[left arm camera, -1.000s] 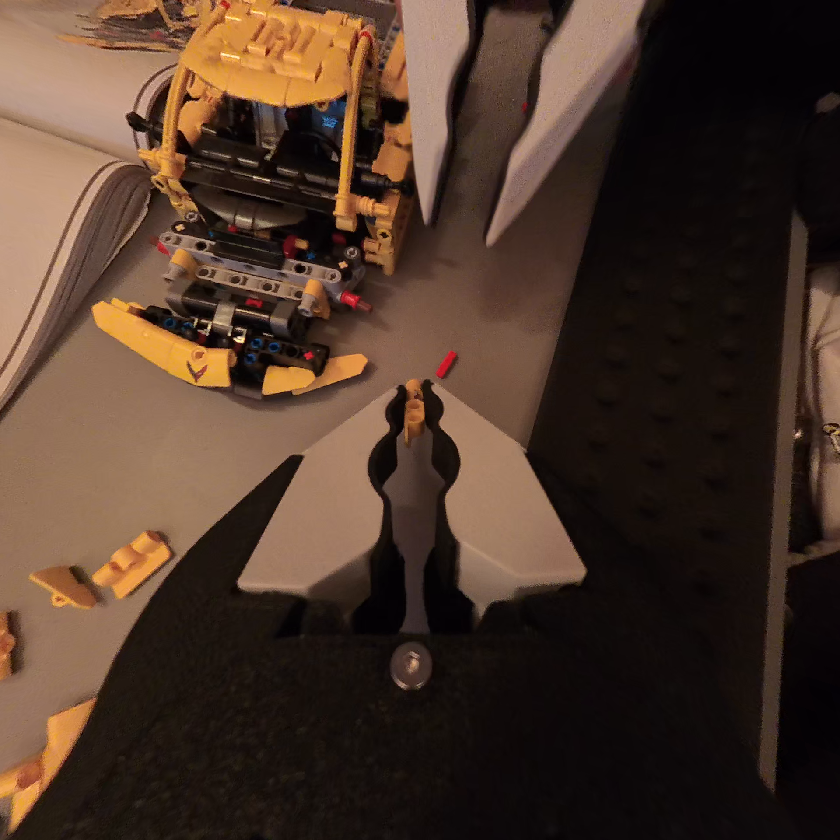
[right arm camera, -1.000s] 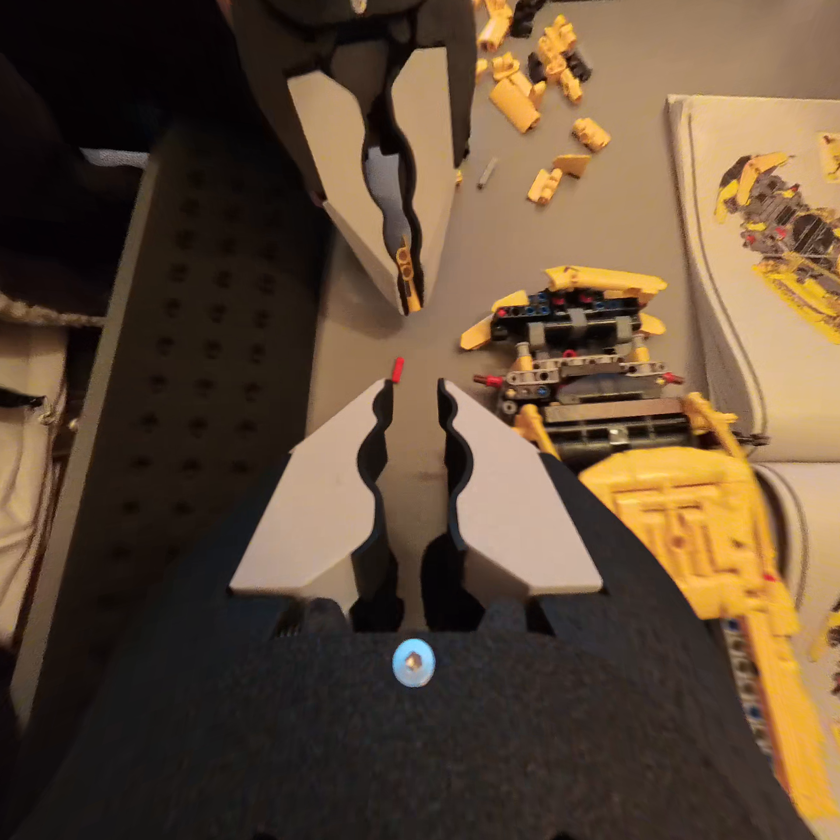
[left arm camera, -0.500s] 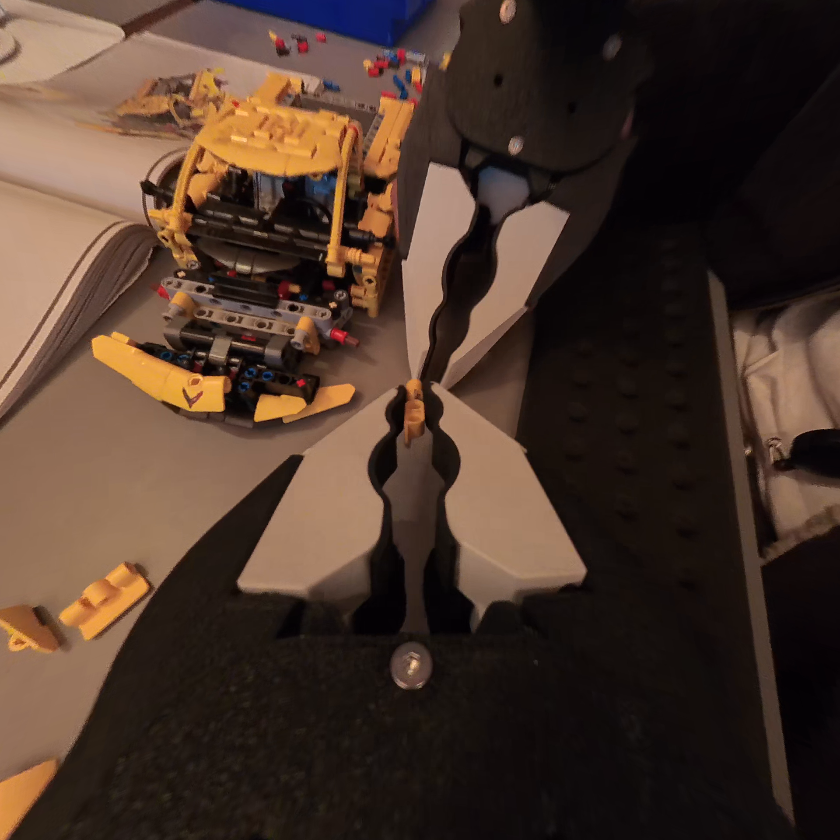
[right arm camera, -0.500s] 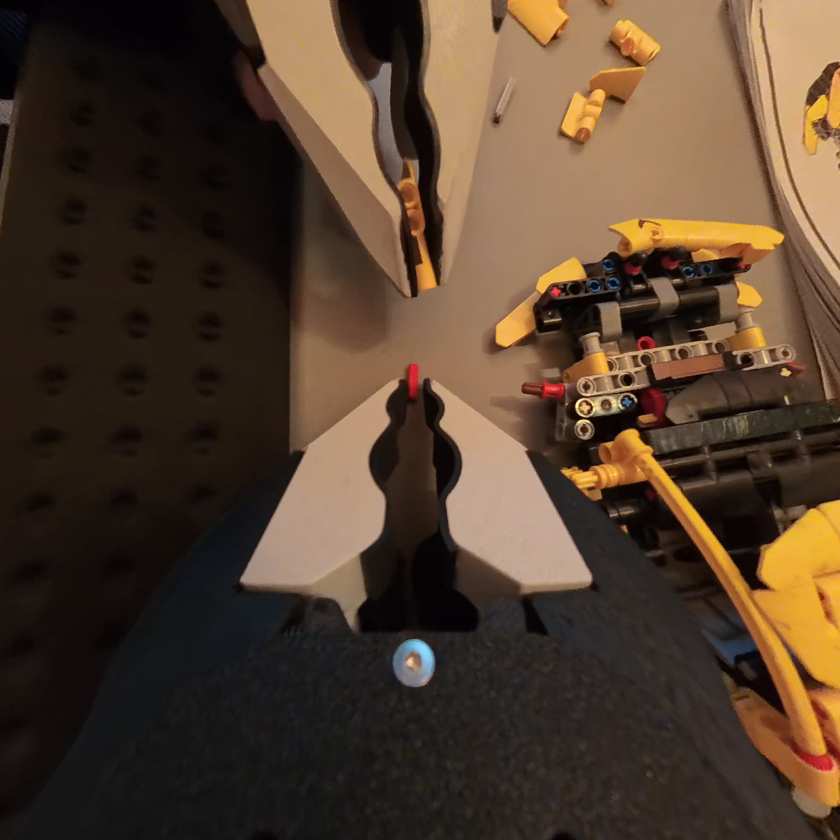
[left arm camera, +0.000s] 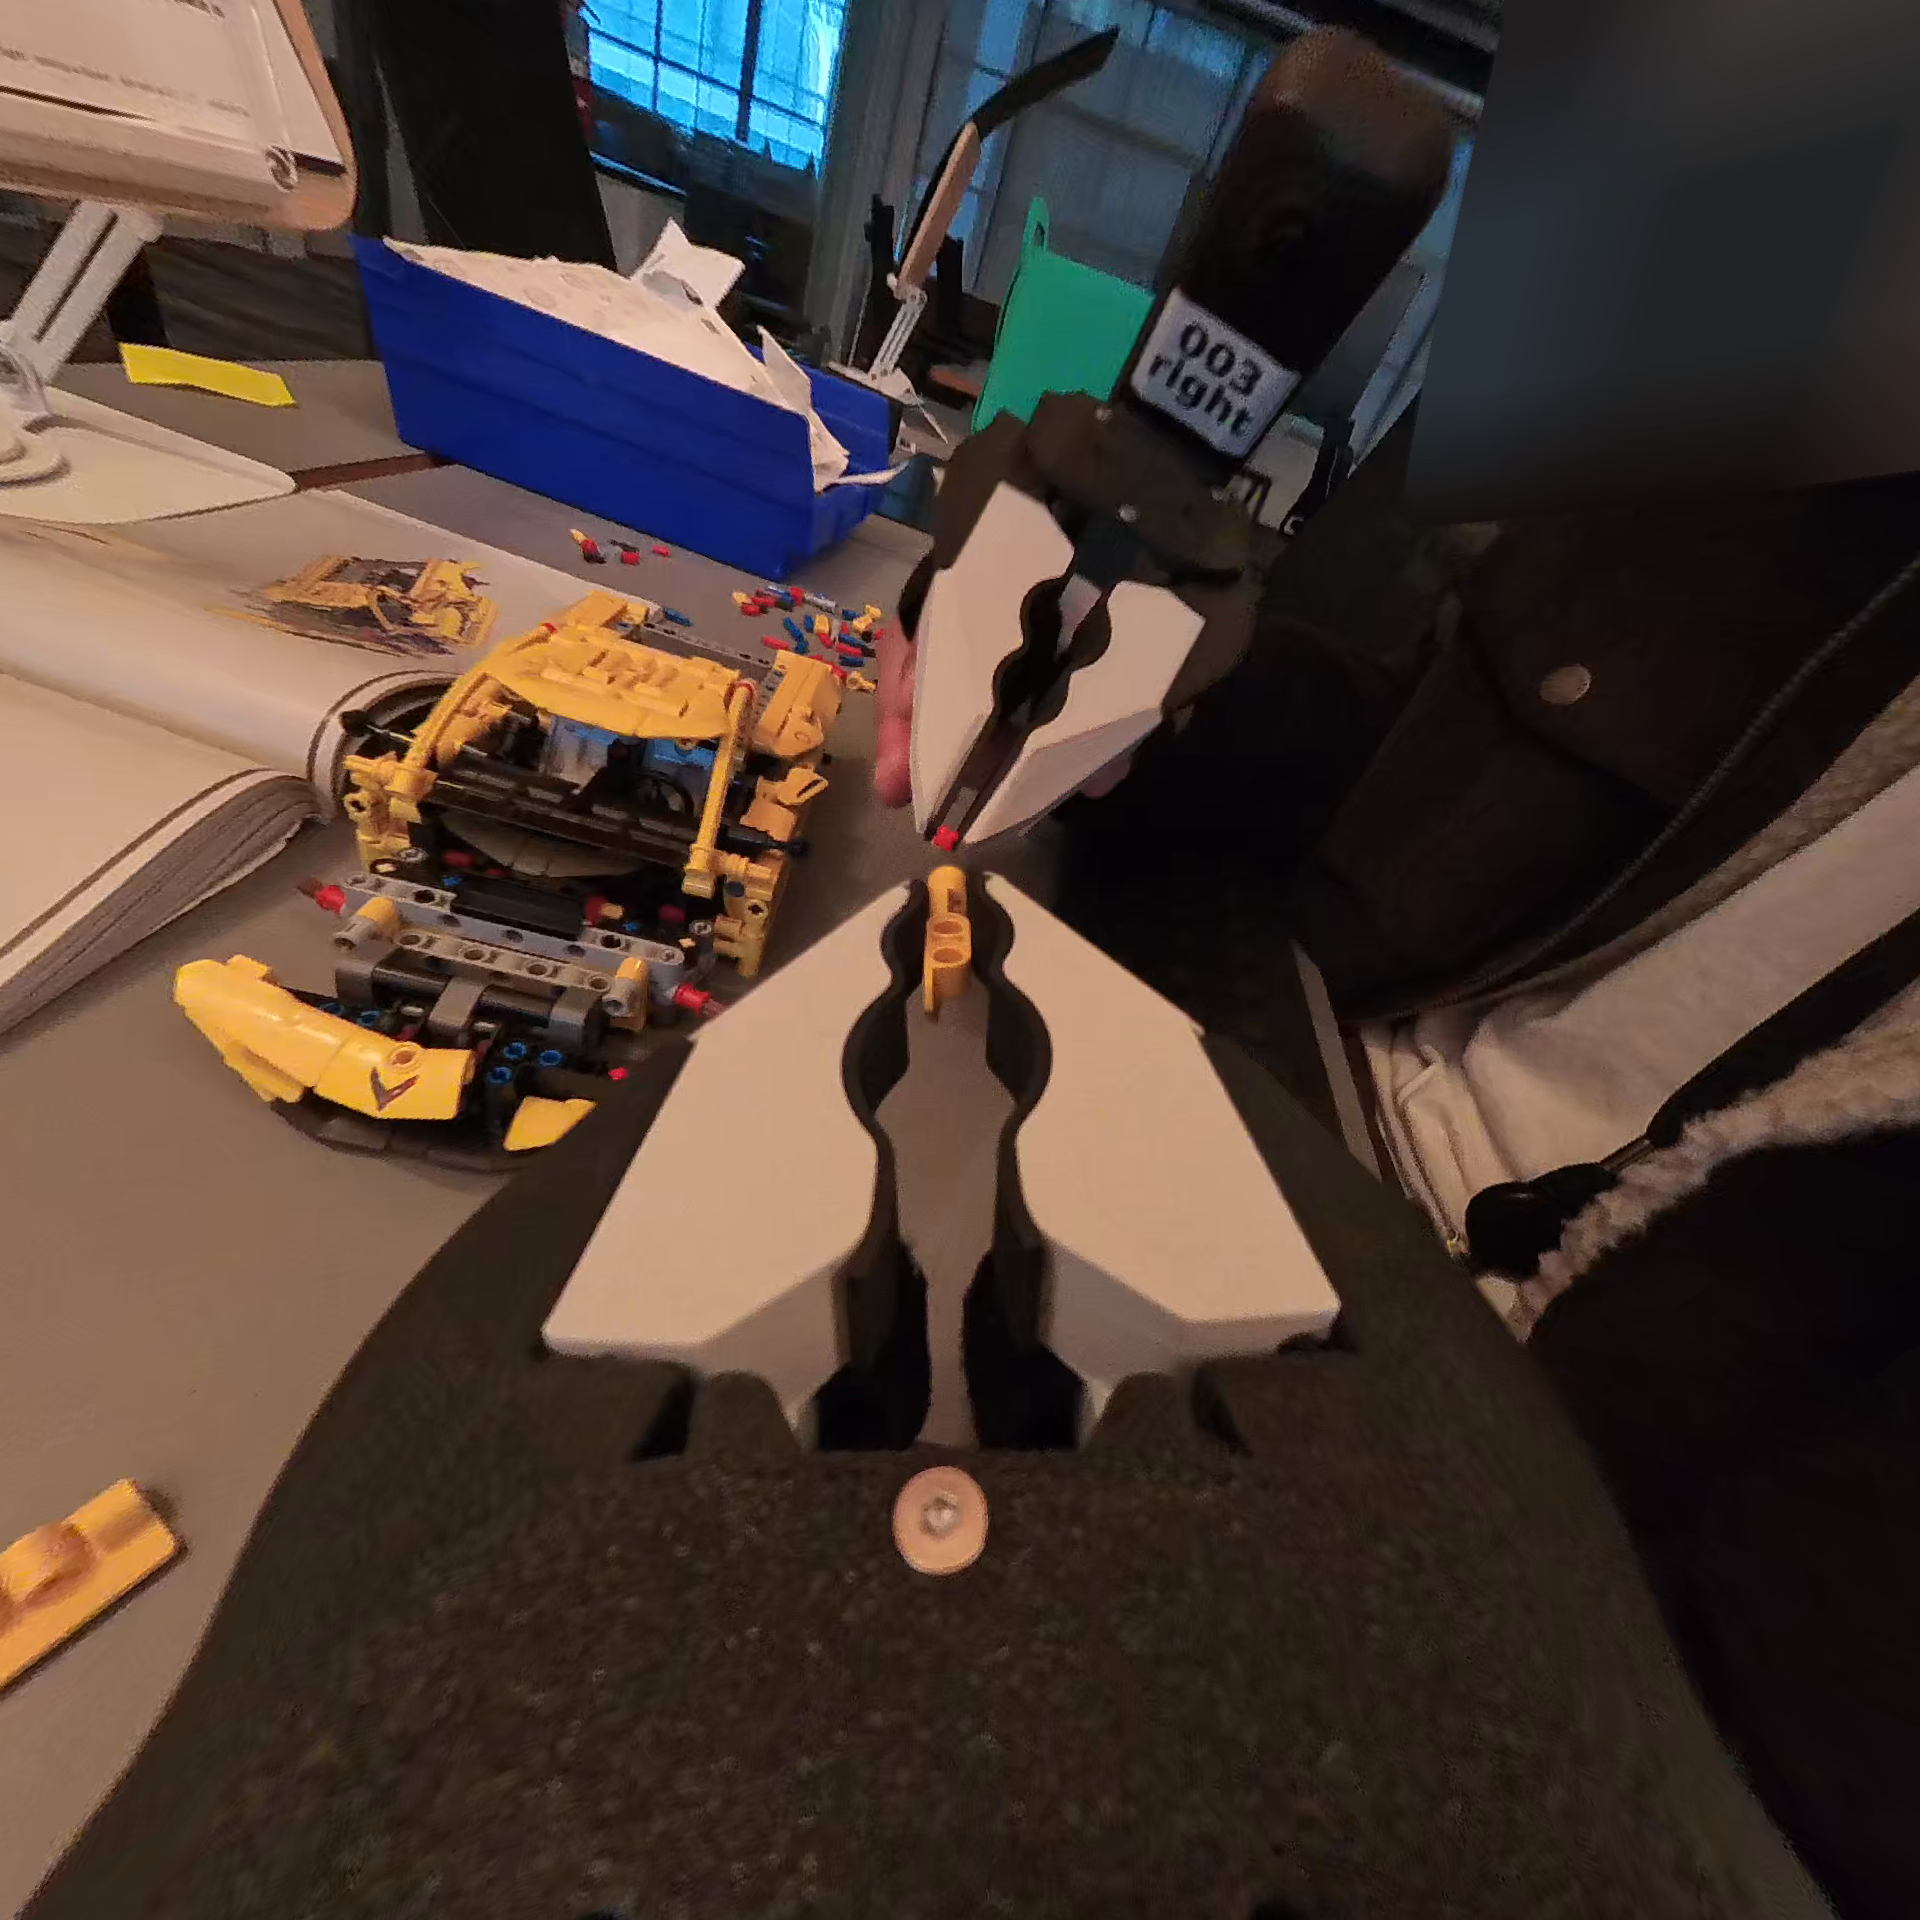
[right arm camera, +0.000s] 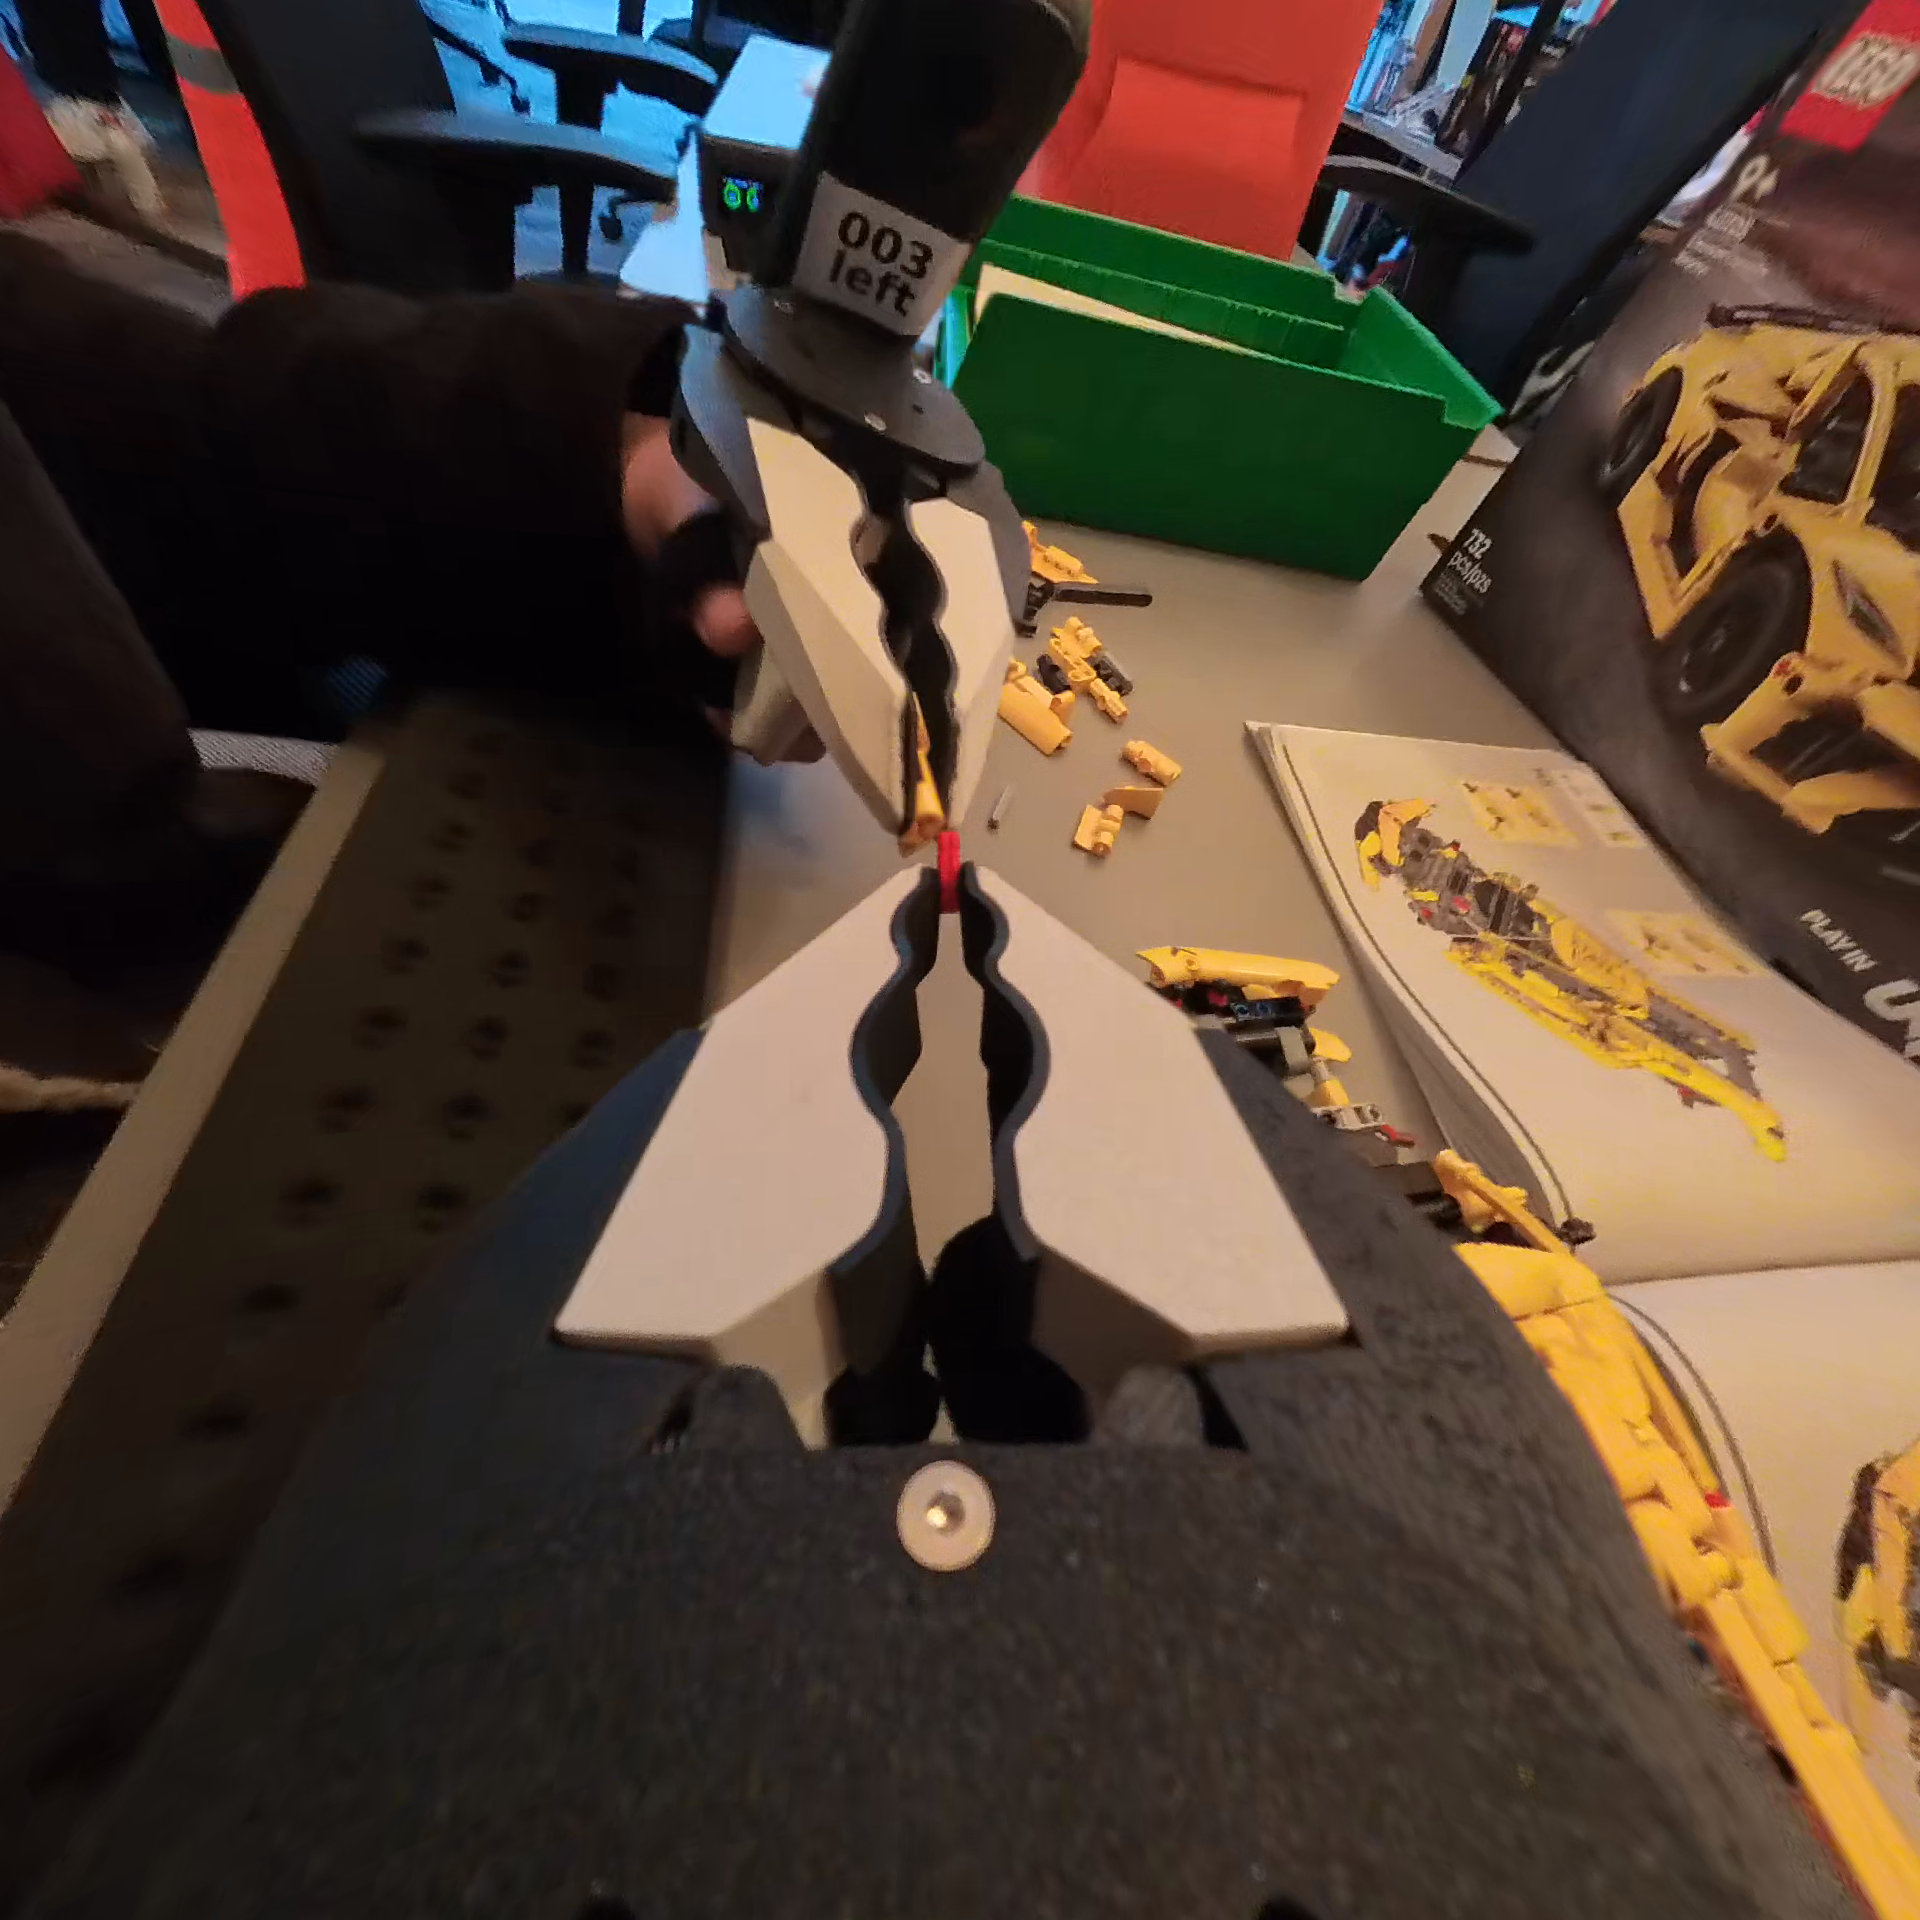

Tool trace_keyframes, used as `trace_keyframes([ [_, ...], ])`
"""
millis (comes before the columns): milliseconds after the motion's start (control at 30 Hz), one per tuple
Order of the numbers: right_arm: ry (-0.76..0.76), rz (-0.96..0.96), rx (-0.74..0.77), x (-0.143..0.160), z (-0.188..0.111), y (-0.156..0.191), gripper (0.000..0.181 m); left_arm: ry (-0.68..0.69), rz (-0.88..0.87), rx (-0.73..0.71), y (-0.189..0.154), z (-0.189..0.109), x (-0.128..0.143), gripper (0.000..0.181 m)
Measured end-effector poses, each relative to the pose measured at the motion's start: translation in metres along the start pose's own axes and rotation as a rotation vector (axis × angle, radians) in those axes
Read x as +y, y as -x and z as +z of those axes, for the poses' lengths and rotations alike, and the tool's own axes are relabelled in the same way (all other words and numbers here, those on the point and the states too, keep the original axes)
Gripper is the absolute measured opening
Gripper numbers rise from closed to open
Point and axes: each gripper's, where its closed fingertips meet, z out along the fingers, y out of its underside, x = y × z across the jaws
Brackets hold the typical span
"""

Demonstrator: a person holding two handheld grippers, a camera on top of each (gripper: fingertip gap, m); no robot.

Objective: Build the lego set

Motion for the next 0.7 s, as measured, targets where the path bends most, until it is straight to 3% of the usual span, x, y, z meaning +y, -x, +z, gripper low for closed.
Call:
trace_keyframes([
  [533, 0.219, -0.205, -0.012, 0.027, 0.006, 0.017, 0.002, 0.168, 0.051, 0.009, -0.002, 0.012, 0.028, 0.007],
  [700, 0.221, -0.218, 0.010, 0.027, 0.007, 0.015, 0.002, 0.175, 0.038, -0.002, 0.001, 0.012, 0.030, 0.007],
])
